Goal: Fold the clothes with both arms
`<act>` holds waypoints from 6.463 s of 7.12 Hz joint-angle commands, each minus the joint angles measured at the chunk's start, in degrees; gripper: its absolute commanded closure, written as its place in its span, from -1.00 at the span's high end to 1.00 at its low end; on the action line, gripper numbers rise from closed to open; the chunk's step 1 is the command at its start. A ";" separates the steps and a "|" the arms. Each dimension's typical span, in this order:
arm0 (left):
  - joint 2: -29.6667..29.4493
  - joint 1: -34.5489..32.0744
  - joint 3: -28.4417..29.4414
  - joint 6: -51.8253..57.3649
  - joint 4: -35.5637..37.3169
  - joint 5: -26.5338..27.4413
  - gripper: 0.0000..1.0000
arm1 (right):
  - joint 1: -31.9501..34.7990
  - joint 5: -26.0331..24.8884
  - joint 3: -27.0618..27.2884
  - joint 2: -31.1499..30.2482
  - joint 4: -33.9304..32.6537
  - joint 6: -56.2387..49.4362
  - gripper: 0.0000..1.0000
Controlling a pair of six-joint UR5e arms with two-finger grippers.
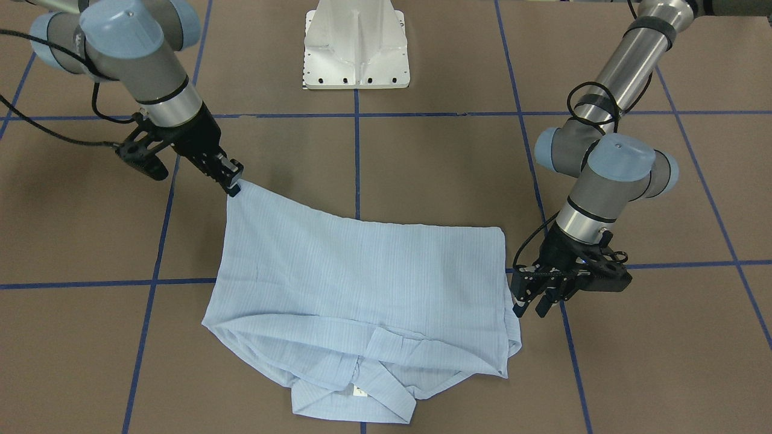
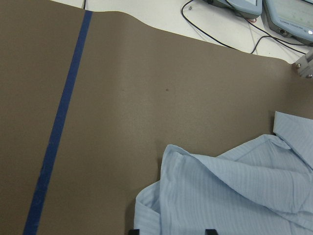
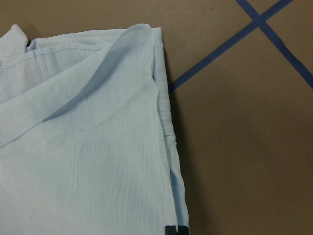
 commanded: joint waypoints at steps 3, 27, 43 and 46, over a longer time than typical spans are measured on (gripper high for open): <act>0.15 0.26 -3.36 -2.64 0.51 -1.74 0.13 | -8.67 8.21 10.99 -13.10 -2.78 3.81 -1.00; 13.78 17.34 -21.58 -6.49 0.42 -9.32 -1.00 | -25.04 9.68 14.53 -23.07 -2.78 6.09 1.00; -6.97 3.16 9.20 4.65 -6.08 -7.74 0.46 | -25.72 -15.87 -1.71 9.52 -23.42 -35.01 1.00; -6.62 3.16 9.11 4.56 -6.08 -7.74 0.46 | -26.34 -17.92 -3.84 9.71 -23.43 -40.31 1.00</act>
